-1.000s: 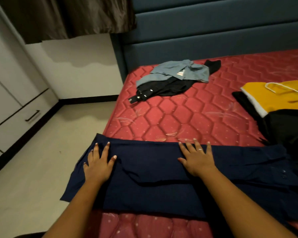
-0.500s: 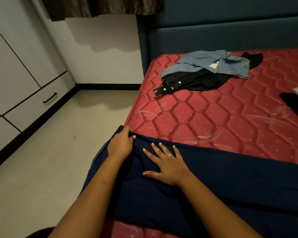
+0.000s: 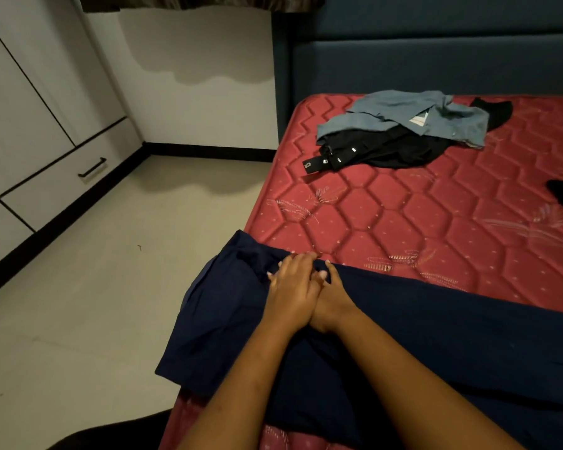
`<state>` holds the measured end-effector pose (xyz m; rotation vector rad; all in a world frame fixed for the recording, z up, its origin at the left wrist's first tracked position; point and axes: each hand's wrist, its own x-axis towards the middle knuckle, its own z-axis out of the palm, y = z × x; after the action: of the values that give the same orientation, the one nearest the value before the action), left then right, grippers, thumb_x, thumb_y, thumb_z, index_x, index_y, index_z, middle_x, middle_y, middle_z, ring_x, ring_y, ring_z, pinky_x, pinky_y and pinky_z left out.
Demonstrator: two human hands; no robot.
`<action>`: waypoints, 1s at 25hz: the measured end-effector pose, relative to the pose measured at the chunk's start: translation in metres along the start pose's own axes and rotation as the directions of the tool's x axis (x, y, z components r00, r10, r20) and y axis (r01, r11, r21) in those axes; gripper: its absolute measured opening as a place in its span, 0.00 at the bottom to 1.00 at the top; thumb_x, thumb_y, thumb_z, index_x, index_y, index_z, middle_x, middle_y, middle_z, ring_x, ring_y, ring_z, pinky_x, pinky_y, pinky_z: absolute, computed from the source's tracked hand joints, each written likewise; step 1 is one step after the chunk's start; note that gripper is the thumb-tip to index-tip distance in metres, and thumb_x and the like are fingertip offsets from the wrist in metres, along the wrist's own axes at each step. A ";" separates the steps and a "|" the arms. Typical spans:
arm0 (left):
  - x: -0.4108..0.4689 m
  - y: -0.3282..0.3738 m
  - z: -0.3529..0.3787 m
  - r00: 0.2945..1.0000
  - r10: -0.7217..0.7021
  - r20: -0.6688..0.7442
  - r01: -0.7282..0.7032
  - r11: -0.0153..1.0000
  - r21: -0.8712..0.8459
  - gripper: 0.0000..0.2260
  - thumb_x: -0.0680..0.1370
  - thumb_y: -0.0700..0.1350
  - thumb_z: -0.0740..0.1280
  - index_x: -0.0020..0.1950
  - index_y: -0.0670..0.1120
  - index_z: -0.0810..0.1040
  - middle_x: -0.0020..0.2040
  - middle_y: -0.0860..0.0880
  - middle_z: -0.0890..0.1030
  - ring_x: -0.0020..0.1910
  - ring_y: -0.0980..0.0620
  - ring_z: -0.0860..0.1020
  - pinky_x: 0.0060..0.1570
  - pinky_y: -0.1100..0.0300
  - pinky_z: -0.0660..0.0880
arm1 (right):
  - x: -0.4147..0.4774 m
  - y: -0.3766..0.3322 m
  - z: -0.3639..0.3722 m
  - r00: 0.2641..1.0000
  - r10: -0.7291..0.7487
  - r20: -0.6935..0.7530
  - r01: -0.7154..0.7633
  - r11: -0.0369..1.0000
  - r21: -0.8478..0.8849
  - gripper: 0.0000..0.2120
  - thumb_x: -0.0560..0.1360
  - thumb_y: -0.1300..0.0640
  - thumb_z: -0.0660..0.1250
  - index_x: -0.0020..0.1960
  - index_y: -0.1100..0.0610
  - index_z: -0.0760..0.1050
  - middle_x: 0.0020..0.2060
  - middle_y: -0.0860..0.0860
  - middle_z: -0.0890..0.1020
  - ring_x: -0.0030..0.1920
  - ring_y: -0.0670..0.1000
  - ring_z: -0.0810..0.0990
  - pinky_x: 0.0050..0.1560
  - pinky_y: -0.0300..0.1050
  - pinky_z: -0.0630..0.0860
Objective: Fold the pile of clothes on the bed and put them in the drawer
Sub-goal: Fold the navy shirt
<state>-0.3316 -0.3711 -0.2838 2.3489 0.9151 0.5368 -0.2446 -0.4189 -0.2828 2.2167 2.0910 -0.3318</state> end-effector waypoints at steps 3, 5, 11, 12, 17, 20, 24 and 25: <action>-0.002 -0.017 0.006 0.994 -0.092 0.063 0.086 0.991 0.098 0.36 0.73 0.68 0.41 0.75 0.52 0.61 0.76 0.54 0.61 0.77 0.53 0.50 0.75 0.52 0.45 | -0.002 -0.002 0.009 0.997 0.013 -0.079 -0.014 1.000 -0.018 0.43 0.63 0.36 0.28 0.78 0.46 0.36 0.78 0.45 0.44 0.77 0.49 0.40 0.71 0.59 0.30; 0.000 -0.021 0.004 0.991 -0.107 0.079 0.098 0.990 0.103 0.33 0.76 0.68 0.45 0.76 0.53 0.60 0.77 0.55 0.60 0.78 0.53 0.49 0.75 0.52 0.44 | -0.002 -0.005 0.014 0.990 0.044 -0.132 -0.041 0.999 0.027 0.42 0.64 0.37 0.28 0.78 0.46 0.39 0.78 0.43 0.46 0.77 0.49 0.40 0.72 0.56 0.30; 0.001 -0.017 0.000 0.978 -0.148 0.145 0.114 0.969 0.217 0.26 0.81 0.62 0.49 0.78 0.55 0.54 0.79 0.54 0.53 0.78 0.53 0.45 0.75 0.50 0.43 | -0.031 0.001 0.022 0.967 0.235 -0.103 -0.224 0.969 0.101 0.45 0.64 0.27 0.33 0.78 0.41 0.44 0.77 0.44 0.40 0.76 0.56 0.34 0.71 0.63 0.31; 0.000 -0.017 0.000 0.977 -0.146 0.156 0.103 0.962 0.253 0.27 0.80 0.64 0.49 0.78 0.56 0.53 0.79 0.53 0.52 0.78 0.53 0.44 0.74 0.50 0.43 | -0.039 0.005 0.022 0.962 0.261 -0.075 -0.254 0.962 0.099 0.45 0.62 0.23 0.34 0.77 0.38 0.42 0.77 0.44 0.38 0.76 0.57 0.33 0.69 0.65 0.30; -0.001 0.007 0.006 0.937 -0.302 0.174 0.168 0.830 0.533 0.30 0.81 0.62 0.48 0.79 0.52 0.44 0.80 0.48 0.43 0.78 0.47 0.41 0.74 0.46 0.41 | -0.092 0.043 0.015 0.916 0.377 0.139 -0.390 0.917 0.080 0.46 0.59 0.17 0.45 0.71 0.30 0.30 0.72 0.41 0.30 0.74 0.59 0.28 0.62 0.76 0.30; -0.026 0.077 0.042 0.934 -0.268 0.236 0.145 0.889 0.434 0.26 0.83 0.48 0.51 0.79 0.50 0.45 0.80 0.47 0.43 0.78 0.44 0.41 0.75 0.46 0.42 | -0.108 0.054 0.014 0.904 0.366 0.222 -0.390 0.918 0.073 0.46 0.68 0.23 0.54 0.74 0.36 0.31 0.72 0.42 0.27 0.72 0.59 0.25 0.63 0.77 0.31; -0.050 0.100 0.076 0.955 -0.220 0.197 0.145 0.931 0.336 0.27 0.81 0.58 0.49 0.79 0.56 0.46 0.80 0.50 0.45 0.78 0.44 0.40 0.74 0.47 0.41 | -0.143 0.092 0.010 0.901 0.365 0.237 -0.389 0.919 0.062 0.45 0.68 0.23 0.54 0.73 0.34 0.31 0.74 0.39 0.30 0.73 0.59 0.27 0.65 0.75 0.31; -0.051 0.096 0.077 0.953 -0.235 0.190 0.151 0.914 0.377 0.29 0.80 0.63 0.48 0.79 0.57 0.45 0.80 0.50 0.44 0.77 0.44 0.40 0.74 0.46 0.41 | -0.159 0.111 0.008 0.879 0.404 0.253 -0.429 0.902 0.052 0.46 0.64 0.20 0.53 0.71 0.31 0.30 0.73 0.38 0.30 0.74 0.59 0.28 0.64 0.75 0.32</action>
<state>-0.2786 -0.4932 -0.2912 2.5293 1.1995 0.0073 -0.1431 -0.5828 -0.2674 2.4656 1.4575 -0.6458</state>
